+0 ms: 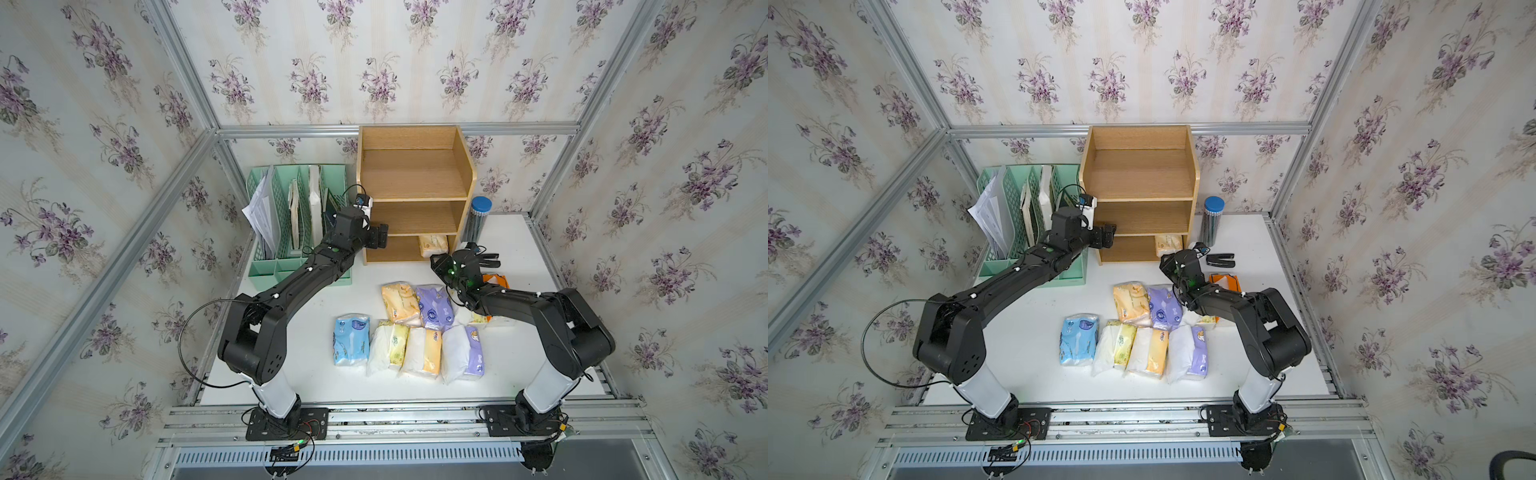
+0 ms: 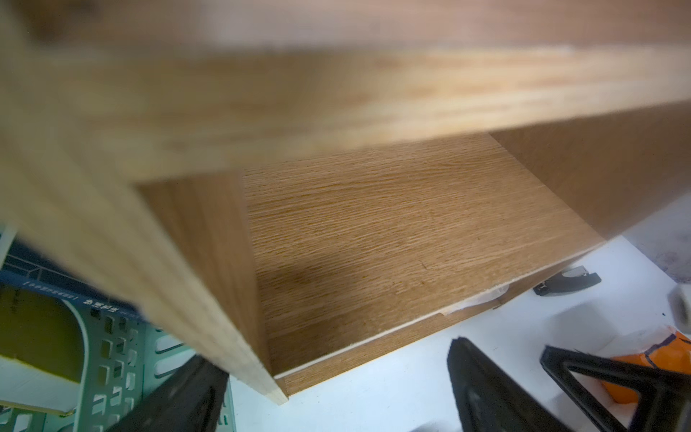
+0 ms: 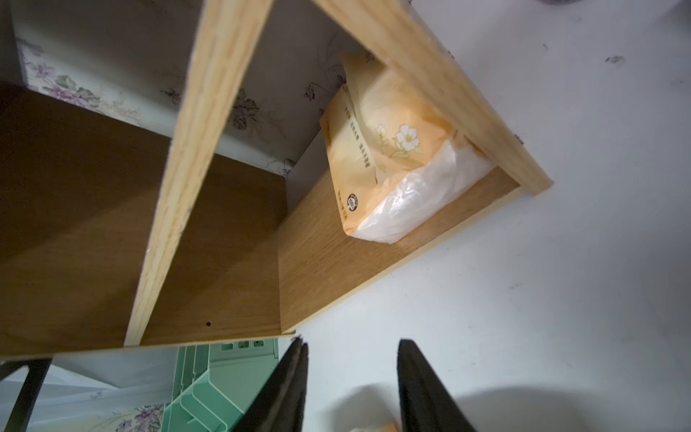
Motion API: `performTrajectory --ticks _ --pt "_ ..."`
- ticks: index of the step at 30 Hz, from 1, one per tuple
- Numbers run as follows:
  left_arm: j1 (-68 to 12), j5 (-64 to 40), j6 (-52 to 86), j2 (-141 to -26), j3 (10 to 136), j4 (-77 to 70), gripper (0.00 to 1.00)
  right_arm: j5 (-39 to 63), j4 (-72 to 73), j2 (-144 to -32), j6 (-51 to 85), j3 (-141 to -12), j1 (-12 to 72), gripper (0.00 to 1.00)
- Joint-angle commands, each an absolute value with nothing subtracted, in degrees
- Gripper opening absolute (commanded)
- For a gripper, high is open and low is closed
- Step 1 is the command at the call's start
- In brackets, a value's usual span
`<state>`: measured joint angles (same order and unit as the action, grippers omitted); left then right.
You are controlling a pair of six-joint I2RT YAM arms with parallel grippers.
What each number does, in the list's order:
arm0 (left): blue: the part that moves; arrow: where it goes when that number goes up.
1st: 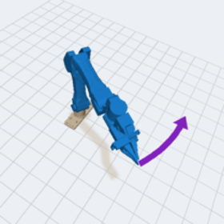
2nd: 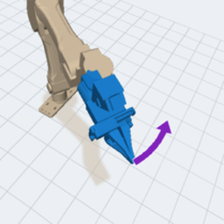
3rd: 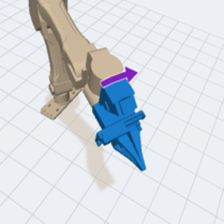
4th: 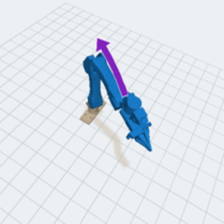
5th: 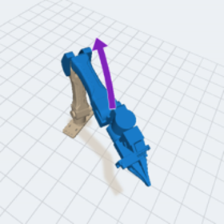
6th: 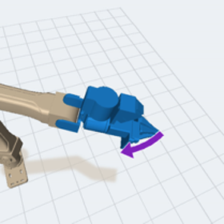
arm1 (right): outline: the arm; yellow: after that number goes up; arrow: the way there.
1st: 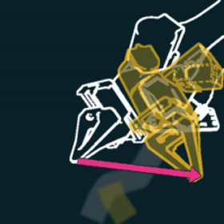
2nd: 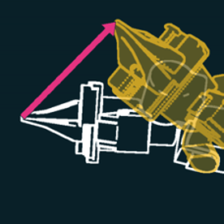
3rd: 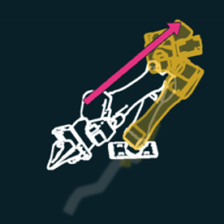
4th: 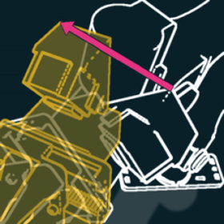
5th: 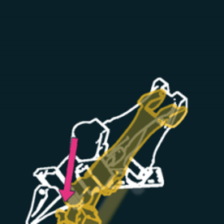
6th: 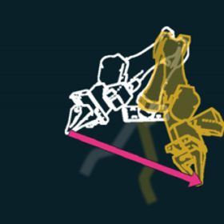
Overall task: Remove the tissue boxes from the shelf
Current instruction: Adjust the shelf at the center of the board, then pick up a box of tissues from the shelf.
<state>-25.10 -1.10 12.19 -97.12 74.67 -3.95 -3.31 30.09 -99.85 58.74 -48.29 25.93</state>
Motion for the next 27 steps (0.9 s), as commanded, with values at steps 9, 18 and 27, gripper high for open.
performTrajectory --ticks 9,18,27 --pt "-28.9 -6.1 12.4 -91.3 65.5 -9.6 0.94 -8.9 33.6 -106.5 63.0 -52.0 25.3 0.6" --pt "-29.0 -6.6 12.0 -91.9 65.2 -10.2 0.95 -12.3 29.6 -112.3 64.6 -57.7 24.3 0.63" --pt "-28.9 -5.8 10.6 -91.4 64.8 -10.0 0.95 -12.7 25.3 -118.0 64.4 -64.5 24.1 0.59"
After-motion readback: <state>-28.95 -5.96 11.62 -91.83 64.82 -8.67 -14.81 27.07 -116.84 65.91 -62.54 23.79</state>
